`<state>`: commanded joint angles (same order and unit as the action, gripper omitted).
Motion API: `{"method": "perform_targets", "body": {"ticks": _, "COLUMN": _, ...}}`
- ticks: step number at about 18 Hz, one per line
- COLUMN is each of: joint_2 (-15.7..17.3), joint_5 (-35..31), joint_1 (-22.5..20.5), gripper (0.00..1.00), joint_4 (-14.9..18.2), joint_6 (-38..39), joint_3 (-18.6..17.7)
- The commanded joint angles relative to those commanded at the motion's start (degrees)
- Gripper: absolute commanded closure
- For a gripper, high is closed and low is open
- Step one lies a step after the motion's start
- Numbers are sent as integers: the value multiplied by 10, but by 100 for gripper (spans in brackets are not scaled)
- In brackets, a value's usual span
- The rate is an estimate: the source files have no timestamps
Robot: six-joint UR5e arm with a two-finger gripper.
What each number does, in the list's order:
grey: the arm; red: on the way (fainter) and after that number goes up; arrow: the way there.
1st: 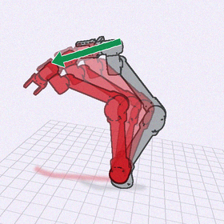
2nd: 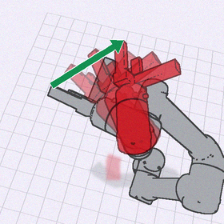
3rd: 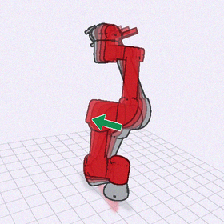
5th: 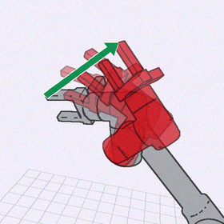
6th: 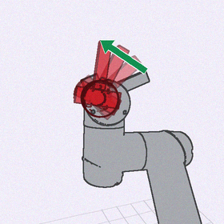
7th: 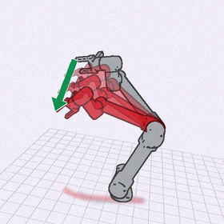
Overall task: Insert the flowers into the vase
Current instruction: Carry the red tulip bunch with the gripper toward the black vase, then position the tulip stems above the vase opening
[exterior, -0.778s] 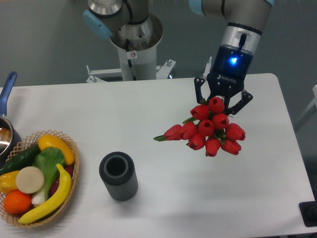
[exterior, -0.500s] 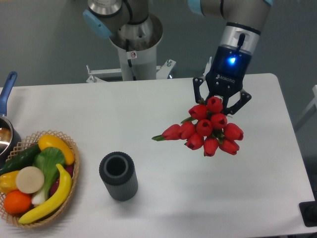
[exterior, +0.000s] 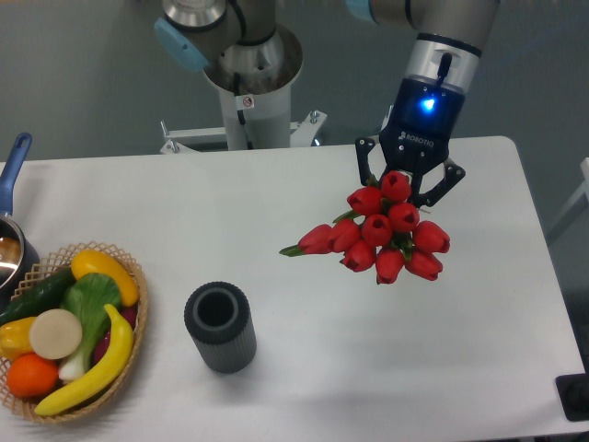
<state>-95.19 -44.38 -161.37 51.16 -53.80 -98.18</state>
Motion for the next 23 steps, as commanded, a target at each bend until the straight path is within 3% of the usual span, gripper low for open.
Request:
{"method": "perform_targets", "body": {"ticks": 3, "joint_2": -1, "joint_5": 0, "joint_1": -3, "gripper": 63, "joint_4": -32, "joint_6": 36, "joint_3": 3}}
{"method": "perform_targets", "body": {"ticks": 6, "joint_2": -6, "joint_5": 13, "joint_1": -4, "gripper": 63, "joint_4": -41, "joint_6": 39, "joint_3": 11}}
{"method": "perform_targets", "body": {"ticks": 11, "joint_2": -7, "joint_5": 101, "joint_1": 4, "gripper": 63, "joint_4": -43, "joint_6": 34, "joint_3": 4}}
{"method": "perform_targets", "body": {"ticks": 17, "joint_2": -25, "joint_5": 161, "joint_1": 58, "gripper": 64, "joint_4": -50, "joint_6": 12, "joint_3": 6}}
{"method": "perform_targets", "body": {"ticks": 23, "joint_2": -32, "joint_5": 284, "joint_1": 77, "gripper": 64, "joint_4": -55, "joint_6": 2, "joint_3": 15}}
